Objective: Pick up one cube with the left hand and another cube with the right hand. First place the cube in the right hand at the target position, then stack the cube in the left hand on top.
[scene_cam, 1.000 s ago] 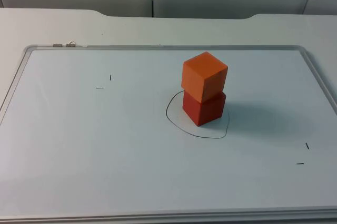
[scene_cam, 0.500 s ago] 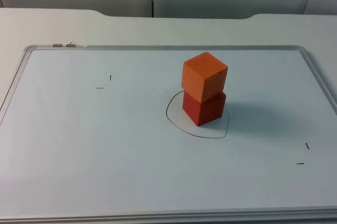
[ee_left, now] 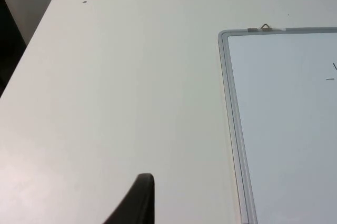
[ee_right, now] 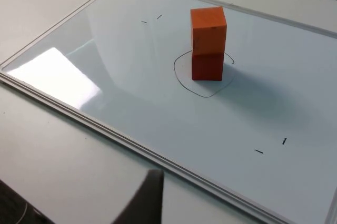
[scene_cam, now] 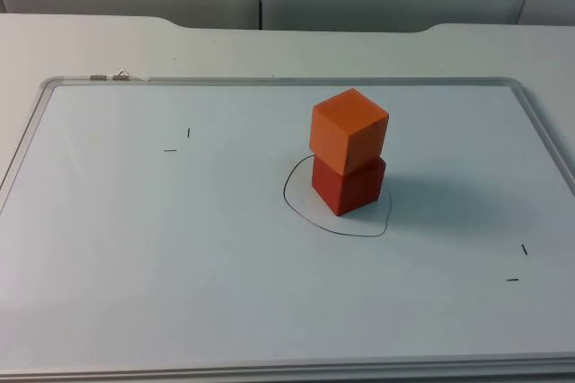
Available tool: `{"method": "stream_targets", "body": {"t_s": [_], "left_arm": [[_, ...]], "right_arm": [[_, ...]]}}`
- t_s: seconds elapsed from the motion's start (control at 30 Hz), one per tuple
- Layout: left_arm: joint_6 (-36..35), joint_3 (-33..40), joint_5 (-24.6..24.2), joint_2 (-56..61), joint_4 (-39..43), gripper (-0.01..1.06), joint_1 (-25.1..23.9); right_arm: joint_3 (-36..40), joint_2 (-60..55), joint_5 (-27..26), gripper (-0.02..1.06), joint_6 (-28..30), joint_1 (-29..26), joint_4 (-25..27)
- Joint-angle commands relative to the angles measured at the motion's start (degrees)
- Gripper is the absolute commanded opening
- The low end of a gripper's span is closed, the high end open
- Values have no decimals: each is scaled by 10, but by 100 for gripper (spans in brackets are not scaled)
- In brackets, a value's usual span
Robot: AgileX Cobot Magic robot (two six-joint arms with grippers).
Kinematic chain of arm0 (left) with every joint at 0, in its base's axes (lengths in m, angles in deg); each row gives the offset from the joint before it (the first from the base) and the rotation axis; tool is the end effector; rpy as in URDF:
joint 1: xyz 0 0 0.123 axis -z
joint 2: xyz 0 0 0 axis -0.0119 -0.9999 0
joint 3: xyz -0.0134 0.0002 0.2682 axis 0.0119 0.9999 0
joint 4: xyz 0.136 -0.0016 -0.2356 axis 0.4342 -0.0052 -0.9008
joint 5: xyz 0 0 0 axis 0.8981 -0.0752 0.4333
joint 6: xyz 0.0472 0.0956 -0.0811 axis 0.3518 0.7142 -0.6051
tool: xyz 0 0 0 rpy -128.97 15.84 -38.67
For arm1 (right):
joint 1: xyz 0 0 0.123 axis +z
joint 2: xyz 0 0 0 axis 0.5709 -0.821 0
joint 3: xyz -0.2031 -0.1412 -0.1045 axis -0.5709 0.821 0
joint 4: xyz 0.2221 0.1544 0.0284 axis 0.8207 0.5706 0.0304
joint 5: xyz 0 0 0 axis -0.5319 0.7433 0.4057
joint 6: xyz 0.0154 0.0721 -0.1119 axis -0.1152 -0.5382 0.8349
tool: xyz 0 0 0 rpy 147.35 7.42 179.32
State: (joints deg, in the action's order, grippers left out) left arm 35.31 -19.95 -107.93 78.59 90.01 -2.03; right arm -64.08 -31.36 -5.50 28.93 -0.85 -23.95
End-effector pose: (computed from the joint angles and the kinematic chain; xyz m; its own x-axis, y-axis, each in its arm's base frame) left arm 0.0656 0.0092 0.2704 -0.4626 -0.0095 -0.8865 -0.0733 0.9969 0.0276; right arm 0.0539 0.0363 0.2698 -0.3886 -0.2618 -0.8834 -0.5586 0.8294 0.0000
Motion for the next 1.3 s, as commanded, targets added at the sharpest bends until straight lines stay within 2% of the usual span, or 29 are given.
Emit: {"method": "stream_targets", "body": {"t_s": [0.0,0.03,1.27], "left_arm": [[-3,1,1,3,0,105,-3],[-3,1,1,3,-1,105,-3],[13,1,1,3,-3,105,-3]], "right_arm": [[4,2,-6,101,0,0,0],[4,2,-6,105,0,0,0],[4,2,-6,105,0,0,0]]}}
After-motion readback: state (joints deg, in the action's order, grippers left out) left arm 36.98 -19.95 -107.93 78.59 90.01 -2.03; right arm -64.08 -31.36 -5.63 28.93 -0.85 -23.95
